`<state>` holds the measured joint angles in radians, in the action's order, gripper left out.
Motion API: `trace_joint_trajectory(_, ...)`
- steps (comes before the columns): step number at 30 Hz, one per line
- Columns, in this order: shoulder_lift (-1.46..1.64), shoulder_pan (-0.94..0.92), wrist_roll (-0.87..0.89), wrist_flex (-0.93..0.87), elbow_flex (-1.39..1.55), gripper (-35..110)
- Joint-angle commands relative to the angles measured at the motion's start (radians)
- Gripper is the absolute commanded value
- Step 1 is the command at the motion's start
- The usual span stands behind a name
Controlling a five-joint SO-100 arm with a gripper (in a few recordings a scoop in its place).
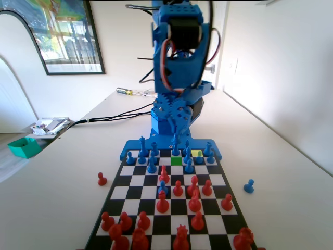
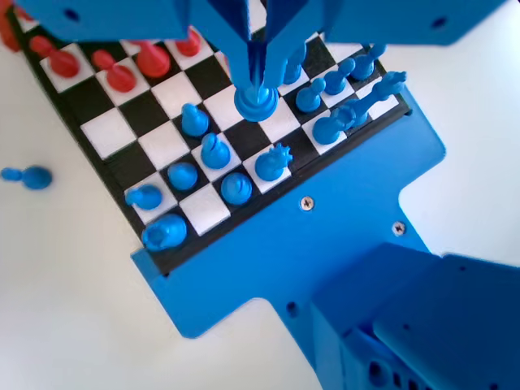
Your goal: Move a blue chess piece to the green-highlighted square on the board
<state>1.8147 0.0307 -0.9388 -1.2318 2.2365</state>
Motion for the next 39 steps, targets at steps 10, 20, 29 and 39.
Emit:
trace_joint_trajectory(10, -0.13, -0.061, -0.052, 0.133, -0.011, 1)
trace_joint_trajectory(20, -0.198, -0.025, -0.029, 0.224, 0.02, 1)
trace_joint_trajectory(29, -0.227, 0.012, -0.008, 0.284, 0.071, 1)
trace_joint_trajectory(39, -0.232, 0.037, 0.009, 0.314, 0.087, 1)
